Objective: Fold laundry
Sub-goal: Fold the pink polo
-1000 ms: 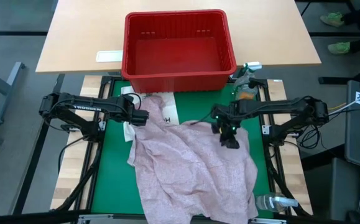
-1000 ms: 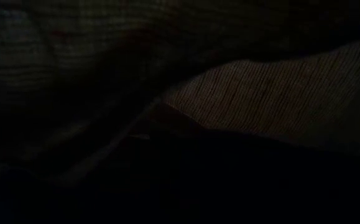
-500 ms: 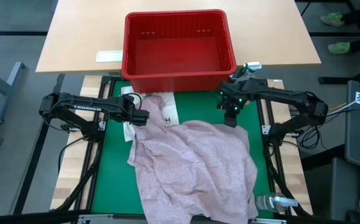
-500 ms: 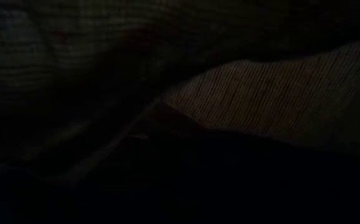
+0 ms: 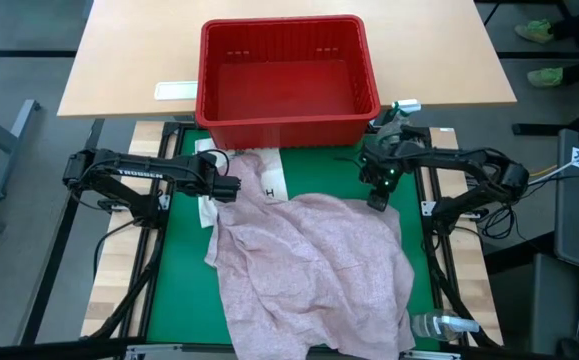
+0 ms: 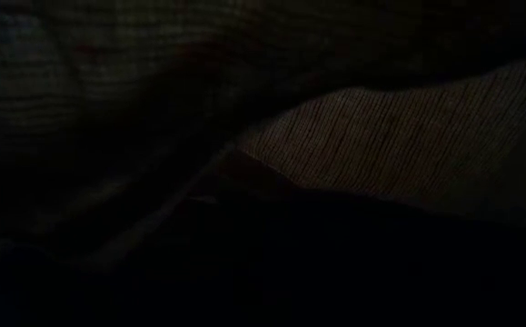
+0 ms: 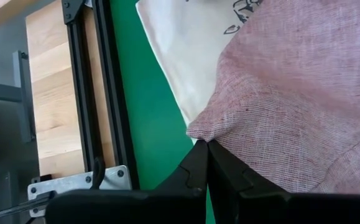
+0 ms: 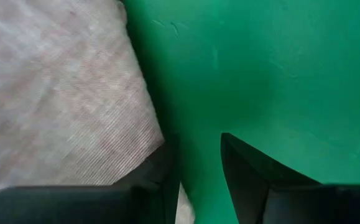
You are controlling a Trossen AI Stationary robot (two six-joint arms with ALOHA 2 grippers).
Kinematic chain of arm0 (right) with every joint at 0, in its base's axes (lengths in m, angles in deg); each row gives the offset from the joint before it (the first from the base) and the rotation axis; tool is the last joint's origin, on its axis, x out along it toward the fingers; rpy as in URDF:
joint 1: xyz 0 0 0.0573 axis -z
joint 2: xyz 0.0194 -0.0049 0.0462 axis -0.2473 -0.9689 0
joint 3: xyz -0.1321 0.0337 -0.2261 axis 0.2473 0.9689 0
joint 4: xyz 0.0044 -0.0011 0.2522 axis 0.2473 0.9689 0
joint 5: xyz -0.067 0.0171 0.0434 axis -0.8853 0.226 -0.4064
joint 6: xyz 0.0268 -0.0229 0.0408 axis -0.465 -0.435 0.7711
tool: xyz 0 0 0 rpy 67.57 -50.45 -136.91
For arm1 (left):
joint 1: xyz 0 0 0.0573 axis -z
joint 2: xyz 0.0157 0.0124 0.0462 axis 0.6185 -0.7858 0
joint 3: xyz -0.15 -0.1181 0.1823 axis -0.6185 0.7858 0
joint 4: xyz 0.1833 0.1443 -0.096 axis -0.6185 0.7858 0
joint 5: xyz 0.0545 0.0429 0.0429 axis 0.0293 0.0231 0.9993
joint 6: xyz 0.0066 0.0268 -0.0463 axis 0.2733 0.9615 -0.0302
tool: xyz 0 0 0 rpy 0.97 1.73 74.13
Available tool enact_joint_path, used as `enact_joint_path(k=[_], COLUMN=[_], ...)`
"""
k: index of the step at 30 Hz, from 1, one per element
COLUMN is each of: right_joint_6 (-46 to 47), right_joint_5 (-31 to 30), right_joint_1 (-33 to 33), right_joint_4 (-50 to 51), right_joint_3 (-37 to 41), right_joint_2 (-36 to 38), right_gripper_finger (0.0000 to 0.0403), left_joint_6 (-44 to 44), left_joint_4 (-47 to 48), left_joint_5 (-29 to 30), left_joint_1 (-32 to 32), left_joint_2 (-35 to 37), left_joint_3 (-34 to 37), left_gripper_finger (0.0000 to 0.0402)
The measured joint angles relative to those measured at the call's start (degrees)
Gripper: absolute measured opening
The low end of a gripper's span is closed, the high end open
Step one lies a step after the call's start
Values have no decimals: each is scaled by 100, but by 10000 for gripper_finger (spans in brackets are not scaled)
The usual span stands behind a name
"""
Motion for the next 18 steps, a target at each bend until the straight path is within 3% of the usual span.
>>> enact_joint_path(k=[6,18], right_joint_6=[110,739], right_joint_5=[-19,128], right_joint_1=[-2,-2], right_joint_4=[-363,-48], right_joint_3=[147,118], right_joint_2=[-45,-70], right_gripper_finger=[115,115], left_joint_6=[0,0], left_joint_4=[-63,-92], left_joint_5=[2,2], left_joint_1=[0,-2], left_joint_2=[0,0], left_joint_3=[0,0], left_gripper_finger=[0,0])
